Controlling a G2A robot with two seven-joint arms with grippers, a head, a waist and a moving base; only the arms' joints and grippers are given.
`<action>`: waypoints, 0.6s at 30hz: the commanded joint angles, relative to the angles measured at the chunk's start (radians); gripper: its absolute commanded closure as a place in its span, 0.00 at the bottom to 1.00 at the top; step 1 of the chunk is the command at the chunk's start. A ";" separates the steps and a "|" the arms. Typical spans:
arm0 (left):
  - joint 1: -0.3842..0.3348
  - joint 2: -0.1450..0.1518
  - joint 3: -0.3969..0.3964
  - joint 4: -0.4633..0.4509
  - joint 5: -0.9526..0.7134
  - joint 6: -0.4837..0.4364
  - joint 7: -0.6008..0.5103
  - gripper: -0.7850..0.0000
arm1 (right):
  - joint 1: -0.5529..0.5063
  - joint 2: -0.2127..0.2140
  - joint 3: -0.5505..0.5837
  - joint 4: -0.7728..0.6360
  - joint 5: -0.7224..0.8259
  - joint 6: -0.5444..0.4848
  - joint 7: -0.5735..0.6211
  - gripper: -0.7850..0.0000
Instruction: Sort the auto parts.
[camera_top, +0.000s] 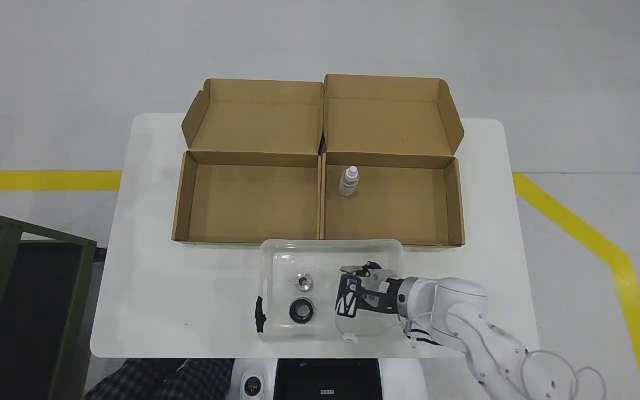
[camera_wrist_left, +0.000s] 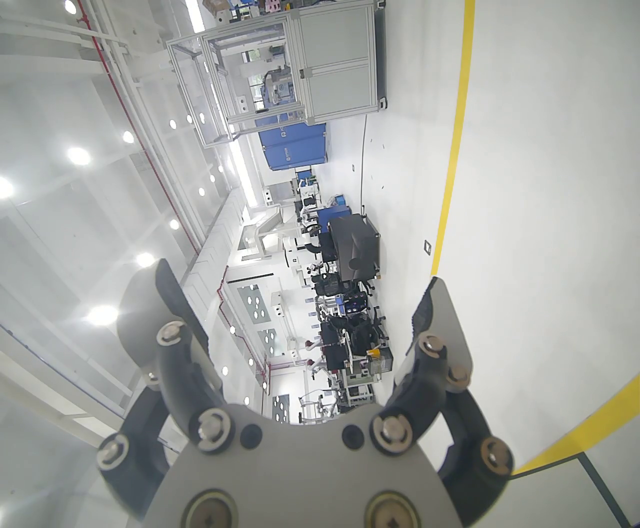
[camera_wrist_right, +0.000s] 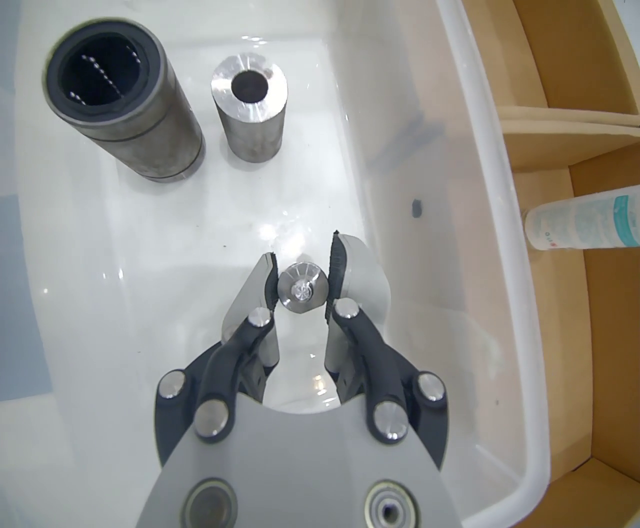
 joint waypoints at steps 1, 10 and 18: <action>0.000 0.000 0.000 0.000 0.000 0.000 0.000 0.00 | -0.003 0.000 0.001 -0.015 0.010 -0.002 -0.005 1.00; 0.000 0.000 0.000 0.000 0.000 0.000 0.000 0.00 | -0.016 0.003 0.032 -0.048 0.141 -0.023 -0.080 1.00; 0.000 0.000 0.000 0.000 0.000 0.000 0.000 0.00 | -0.031 0.007 0.100 -0.062 0.317 -0.033 -0.213 1.00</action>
